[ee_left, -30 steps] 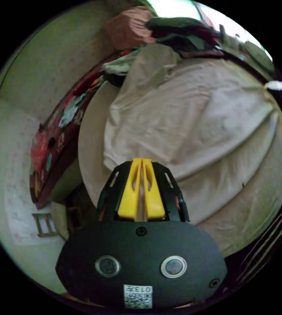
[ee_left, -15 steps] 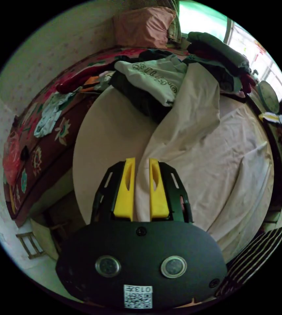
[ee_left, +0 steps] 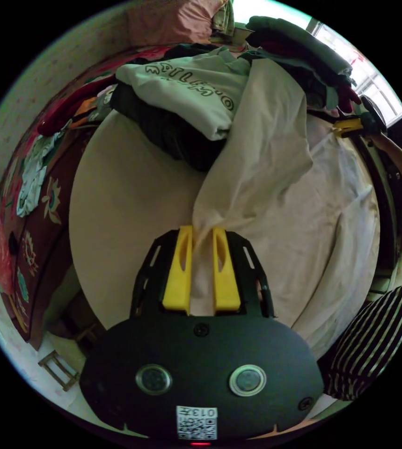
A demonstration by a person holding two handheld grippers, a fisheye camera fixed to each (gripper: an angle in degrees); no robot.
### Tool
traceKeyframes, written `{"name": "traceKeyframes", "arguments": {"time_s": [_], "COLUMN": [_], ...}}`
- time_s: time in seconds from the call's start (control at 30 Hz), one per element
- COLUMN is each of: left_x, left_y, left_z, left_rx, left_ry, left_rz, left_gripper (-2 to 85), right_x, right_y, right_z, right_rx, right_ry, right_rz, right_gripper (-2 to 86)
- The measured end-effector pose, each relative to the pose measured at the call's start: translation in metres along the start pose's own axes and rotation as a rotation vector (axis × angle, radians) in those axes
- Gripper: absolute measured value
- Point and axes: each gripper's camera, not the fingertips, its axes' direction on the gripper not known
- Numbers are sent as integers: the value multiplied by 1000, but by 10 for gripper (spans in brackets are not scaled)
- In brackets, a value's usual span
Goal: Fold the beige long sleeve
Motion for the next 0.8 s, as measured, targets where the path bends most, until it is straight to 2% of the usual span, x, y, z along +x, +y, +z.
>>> {"name": "traceKeyframes", "arguments": {"time_s": [0.17, 0.33, 0.63, 0.8], "left_x": [9, 10, 31, 79], "left_y": [4, 38, 61, 111], "left_z": [-7, -41, -37, -70], "left_rx": [-8, 154, 190, 350], "left_ry": [-52, -44, -82, -172], "left_rz": [24, -46, -54, 10], "left_gripper": [6, 1, 1, 1], "right_x": [4, -23, -61, -115], "right_y": [-8, 1, 21, 59], "right_z": [-4, -41, -40, -66], "right_rx": [-47, 144, 164, 245], "right_ry": [-97, 74, 175, 356], "right_rz": [18, -17, 35, -4], "right_gripper": [21, 5, 1, 1]}}
